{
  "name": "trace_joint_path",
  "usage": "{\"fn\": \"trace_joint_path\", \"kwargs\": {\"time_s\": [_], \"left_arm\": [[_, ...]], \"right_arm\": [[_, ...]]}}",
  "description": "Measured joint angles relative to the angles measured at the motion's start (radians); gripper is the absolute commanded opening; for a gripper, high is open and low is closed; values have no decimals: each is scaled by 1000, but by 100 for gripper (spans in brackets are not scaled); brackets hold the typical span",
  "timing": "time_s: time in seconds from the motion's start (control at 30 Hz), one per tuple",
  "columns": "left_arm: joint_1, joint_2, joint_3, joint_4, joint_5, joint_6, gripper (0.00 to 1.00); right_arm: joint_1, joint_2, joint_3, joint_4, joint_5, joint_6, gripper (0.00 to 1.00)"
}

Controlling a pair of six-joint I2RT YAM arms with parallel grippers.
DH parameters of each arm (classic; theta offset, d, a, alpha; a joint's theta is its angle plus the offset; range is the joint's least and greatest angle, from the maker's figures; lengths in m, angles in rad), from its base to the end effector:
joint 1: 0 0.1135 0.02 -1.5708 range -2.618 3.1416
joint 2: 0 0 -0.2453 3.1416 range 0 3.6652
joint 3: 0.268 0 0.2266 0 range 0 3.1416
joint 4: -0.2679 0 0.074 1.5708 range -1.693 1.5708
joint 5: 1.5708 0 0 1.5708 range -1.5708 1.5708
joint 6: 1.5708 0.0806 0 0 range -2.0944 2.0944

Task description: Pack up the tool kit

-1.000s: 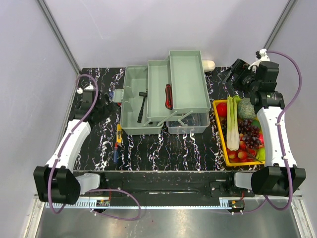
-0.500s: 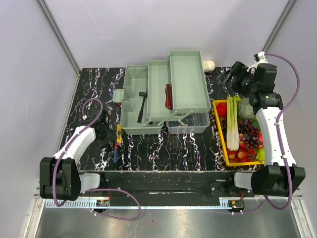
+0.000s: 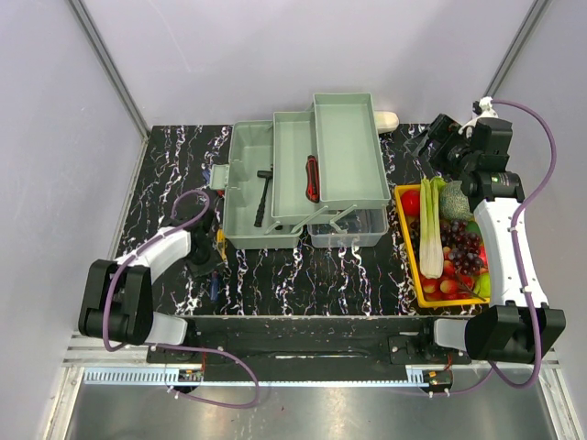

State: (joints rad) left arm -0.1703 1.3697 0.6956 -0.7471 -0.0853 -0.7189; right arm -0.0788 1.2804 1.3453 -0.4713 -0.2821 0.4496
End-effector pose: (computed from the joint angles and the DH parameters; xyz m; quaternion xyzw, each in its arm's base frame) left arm 0.2004 -0.0275 0.1118 -0.2729 0.9582 0.0062 0.0857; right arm 0.3038 -0.0015 0.3627 0.1413 0.8184 0.2158 0.5135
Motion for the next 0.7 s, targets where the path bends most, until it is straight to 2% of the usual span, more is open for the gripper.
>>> {"fn": "trace_joint_path", "kwargs": {"time_s": [0.1, 0.17, 0.3, 0.5, 0.7], "left_arm": [[0, 18, 6, 1, 2, 6, 34], [0, 25, 11, -1, 2, 12, 16], [0, 33, 22, 0, -1, 8, 0], [-1, 8, 45, -22, -59, 2, 0], [-1, -42, 186, -73, -134, 5, 0]], "right_arm": [[0, 0, 0, -6, 4, 0, 98], [0, 0, 1, -6, 2, 0, 98], [0, 0, 3, -3, -26, -3, 99], [0, 0, 20, 18, -115, -9, 99], [0, 3, 37, 72, -226, -6, 99]]}}
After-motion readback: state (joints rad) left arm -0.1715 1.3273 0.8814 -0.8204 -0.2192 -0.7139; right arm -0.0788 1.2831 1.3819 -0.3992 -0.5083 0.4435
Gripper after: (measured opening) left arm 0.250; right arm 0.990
